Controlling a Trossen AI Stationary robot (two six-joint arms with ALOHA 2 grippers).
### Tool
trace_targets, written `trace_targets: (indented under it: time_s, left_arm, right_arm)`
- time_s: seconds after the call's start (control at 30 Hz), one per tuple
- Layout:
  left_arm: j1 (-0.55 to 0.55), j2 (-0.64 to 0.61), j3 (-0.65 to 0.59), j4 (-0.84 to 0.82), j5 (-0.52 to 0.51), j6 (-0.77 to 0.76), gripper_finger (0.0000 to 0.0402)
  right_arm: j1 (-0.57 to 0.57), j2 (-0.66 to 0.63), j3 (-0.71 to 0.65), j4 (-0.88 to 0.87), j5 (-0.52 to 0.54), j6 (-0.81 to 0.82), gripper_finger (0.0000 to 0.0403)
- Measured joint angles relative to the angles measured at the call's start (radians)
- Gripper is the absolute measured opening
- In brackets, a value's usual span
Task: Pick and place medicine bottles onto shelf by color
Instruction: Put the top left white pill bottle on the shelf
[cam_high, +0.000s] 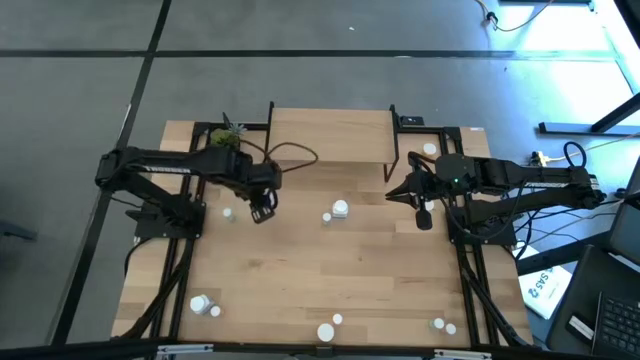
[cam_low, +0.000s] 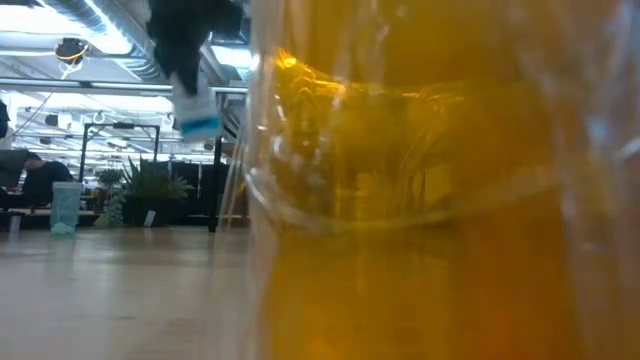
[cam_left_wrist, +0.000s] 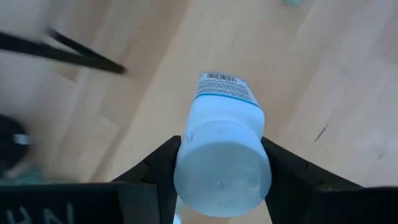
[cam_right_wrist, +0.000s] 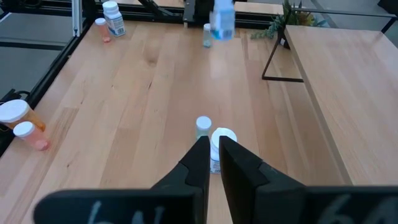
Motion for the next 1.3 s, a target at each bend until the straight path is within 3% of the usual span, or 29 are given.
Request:
trace_targets:
  time_s: [0.33, 0.63, 0.9, 1.0, 1.3]
  left_arm:
    - [0.046, 0.0, 0.28, -0.053, -0.035, 0.091, 0.0169]
    - [0.152, 0.001, 0.421, -0.053, -0.065, 0.274, 0.0169]
    - [0.304, 0.139, 0.6, -0.07, -0.069, 0.475, 0.0169]
    - [0.365, 0.224, 0.695, -0.092, -0.068, 0.58, 0.0169]
    - [0.529, 0.448, 0.941, -0.232, -0.011, 0.778, 0.0169]
  right_arm:
    - [0.0, 0.0, 0.0, 0.0, 0.0, 0.0, 0.0039]
    - [0.0, 0.0, 0.0, 0.0, 0.0, -0.002, 0.0039]
    - [-0.001, 0.0, 0.0, 0.099, 0.014, -0.005, 0.0039]
    - [-0.001, 0.0, 0.0, 0.144, 0.085, -0.006, 0.0039]
    - [-0.002, 0.0, 0.0, 0.164, 0.424, 0.0, 0.0039]
